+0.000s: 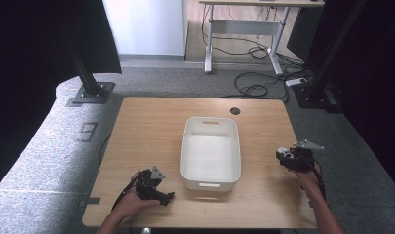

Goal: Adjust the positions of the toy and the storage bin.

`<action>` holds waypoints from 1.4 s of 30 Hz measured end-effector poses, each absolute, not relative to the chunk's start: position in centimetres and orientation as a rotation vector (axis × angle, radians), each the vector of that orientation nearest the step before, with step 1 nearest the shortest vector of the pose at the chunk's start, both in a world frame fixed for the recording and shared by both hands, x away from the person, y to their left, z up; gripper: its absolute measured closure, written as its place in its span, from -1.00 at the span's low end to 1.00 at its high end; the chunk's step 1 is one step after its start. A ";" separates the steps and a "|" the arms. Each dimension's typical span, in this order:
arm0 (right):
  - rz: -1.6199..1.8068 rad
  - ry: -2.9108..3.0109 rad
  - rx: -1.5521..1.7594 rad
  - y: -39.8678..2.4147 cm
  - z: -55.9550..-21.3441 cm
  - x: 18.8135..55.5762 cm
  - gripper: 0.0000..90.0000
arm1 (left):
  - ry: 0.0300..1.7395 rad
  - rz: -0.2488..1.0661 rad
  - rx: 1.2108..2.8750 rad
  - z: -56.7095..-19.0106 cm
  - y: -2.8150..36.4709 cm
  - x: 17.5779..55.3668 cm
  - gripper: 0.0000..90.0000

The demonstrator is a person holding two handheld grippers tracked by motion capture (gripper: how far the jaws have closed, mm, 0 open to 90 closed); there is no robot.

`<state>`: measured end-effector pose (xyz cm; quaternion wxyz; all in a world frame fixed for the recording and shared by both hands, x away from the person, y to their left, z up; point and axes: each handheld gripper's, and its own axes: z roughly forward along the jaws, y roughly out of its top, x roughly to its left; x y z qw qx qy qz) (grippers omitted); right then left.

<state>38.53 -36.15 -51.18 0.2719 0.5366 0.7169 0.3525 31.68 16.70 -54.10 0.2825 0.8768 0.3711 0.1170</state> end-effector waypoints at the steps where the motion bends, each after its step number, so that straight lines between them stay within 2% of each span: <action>1: 0.945 1.931 1.443 -36.2 -51.2 38.5 -0.25 | 0.993 0.313 2.348 -54.1 16.7 31.7 -1.00; 42: 0.909 1.880 1.530 -38.4 -52.6 39.6 -0.23 | 0.990 0.315 2.346 -54.1 16.7 31.7 -1.00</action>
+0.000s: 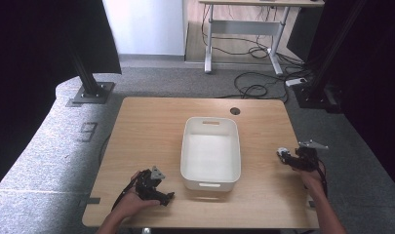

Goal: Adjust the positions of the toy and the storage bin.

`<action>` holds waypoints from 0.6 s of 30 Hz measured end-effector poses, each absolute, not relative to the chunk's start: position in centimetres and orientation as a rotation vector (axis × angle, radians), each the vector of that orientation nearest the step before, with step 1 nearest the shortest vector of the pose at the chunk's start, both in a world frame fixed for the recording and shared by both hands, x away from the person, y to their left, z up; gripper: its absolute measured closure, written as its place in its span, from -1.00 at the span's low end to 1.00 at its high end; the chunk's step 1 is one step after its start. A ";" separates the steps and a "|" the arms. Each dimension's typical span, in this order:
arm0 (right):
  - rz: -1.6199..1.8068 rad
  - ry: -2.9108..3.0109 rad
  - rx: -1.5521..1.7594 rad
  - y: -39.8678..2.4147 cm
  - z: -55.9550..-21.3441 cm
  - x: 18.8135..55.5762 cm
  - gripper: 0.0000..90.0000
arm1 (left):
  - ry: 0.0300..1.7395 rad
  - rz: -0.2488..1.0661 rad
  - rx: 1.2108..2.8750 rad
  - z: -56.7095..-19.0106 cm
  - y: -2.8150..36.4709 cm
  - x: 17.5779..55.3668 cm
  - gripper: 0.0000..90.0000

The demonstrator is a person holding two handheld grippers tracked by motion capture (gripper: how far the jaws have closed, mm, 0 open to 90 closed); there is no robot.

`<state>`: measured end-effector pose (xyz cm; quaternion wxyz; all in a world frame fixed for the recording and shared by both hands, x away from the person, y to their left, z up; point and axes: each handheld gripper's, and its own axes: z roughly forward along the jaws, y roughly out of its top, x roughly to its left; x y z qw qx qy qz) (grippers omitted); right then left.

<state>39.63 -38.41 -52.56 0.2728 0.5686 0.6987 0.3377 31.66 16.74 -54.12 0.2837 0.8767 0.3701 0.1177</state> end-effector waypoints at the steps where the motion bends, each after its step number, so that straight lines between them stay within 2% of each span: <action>1: 0.912 1.879 1.535 -38.5 -52.6 39.7 -0.23 | 0.991 0.315 2.346 -54.1 16.7 31.7 -1.00; 18: 0.870 1.903 1.544 -38.3 -53.4 41.3 -0.21 | 0.996 0.317 2.342 -54.1 16.7 31.6 -1.00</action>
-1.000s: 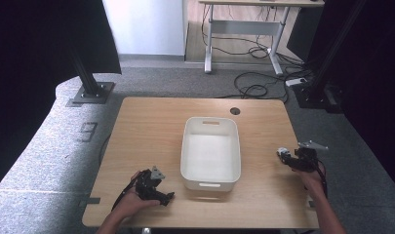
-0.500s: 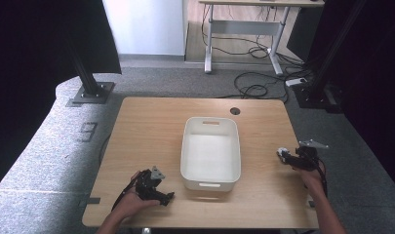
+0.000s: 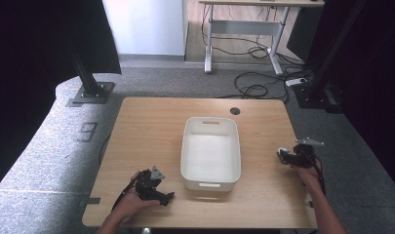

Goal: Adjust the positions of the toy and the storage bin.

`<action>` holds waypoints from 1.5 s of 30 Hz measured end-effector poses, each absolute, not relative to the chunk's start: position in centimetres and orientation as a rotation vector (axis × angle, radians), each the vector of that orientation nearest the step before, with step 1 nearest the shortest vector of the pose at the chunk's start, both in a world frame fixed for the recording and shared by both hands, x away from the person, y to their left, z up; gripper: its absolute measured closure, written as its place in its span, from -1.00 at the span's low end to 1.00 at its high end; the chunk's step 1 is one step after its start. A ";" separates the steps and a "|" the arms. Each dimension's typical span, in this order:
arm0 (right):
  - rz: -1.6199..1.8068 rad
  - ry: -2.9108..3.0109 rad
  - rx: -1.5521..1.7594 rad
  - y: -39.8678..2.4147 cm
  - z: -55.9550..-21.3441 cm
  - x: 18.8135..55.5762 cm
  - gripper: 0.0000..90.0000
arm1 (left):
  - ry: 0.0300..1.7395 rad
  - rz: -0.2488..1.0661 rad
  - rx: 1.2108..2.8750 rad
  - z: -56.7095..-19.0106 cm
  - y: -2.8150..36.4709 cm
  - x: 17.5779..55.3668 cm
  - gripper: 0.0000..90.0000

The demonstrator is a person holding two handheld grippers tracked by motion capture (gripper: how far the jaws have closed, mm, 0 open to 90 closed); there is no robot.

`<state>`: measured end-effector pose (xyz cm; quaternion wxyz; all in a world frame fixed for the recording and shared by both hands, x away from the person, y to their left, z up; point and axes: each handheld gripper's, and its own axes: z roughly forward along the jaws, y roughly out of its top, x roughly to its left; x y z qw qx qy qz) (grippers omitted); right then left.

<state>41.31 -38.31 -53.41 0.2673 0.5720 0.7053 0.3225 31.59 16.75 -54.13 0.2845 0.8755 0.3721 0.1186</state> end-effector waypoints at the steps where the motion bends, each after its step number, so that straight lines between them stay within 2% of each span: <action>1: 0.867 1.908 1.543 -38.2 -53.5 41.4 -0.19 | 0.996 0.318 2.342 -54.1 16.8 31.6 -1.00; 14: 0.886 1.947 1.568 -38.0 -54.1 41.7 0.10 | 0.996 0.318 2.341 -54.1 16.8 31.6 -1.00; 45: 0.952 1.911 1.618 -38.1 -52.6 41.0 0.13 | 0.995 0.317 2.342 -54.1 16.8 31.6 -1.00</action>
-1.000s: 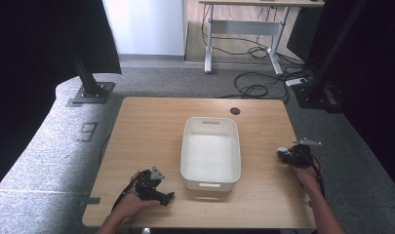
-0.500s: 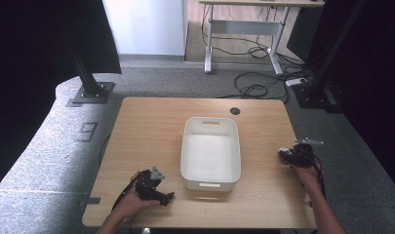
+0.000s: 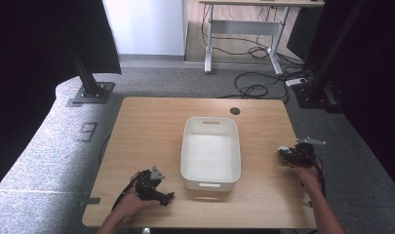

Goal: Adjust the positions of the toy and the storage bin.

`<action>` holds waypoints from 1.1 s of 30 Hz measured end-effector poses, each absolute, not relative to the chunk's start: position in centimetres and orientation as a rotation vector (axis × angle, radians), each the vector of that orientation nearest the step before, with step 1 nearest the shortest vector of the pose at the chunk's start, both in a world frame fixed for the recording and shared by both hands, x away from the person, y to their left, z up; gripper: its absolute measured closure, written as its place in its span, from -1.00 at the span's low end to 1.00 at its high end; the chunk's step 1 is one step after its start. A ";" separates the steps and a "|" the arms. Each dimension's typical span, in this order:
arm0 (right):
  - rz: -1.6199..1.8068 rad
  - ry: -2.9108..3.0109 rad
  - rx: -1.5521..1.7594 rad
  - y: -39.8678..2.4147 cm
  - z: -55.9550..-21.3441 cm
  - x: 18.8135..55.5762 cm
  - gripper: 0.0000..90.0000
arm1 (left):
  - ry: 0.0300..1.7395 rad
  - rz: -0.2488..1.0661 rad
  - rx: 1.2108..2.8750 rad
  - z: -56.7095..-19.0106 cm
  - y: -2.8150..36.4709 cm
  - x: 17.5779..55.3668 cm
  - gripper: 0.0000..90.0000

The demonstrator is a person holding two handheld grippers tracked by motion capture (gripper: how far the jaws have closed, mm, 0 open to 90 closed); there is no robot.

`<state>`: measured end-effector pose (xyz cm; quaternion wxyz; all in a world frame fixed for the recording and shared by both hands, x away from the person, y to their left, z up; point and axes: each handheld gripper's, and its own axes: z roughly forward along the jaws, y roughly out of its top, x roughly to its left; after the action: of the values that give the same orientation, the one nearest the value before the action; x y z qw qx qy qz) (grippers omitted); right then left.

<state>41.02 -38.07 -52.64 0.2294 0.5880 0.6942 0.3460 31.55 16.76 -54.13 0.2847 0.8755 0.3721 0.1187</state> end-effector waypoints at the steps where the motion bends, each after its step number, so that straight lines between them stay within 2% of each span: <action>1: 0.956 1.908 1.621 -38.1 -52.6 41.0 0.13 | 0.995 0.317 2.342 -54.1 16.8 31.5 -1.00; 33: 1.045 1.871 1.584 -37.7 -50.2 39.1 0.13 | 0.994 0.316 2.346 -54.1 16.8 31.5 -1.00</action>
<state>39.09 -37.73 -50.19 0.2361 0.5777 0.6821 0.3811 31.49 16.76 -54.11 0.2832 0.8763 0.3715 0.1181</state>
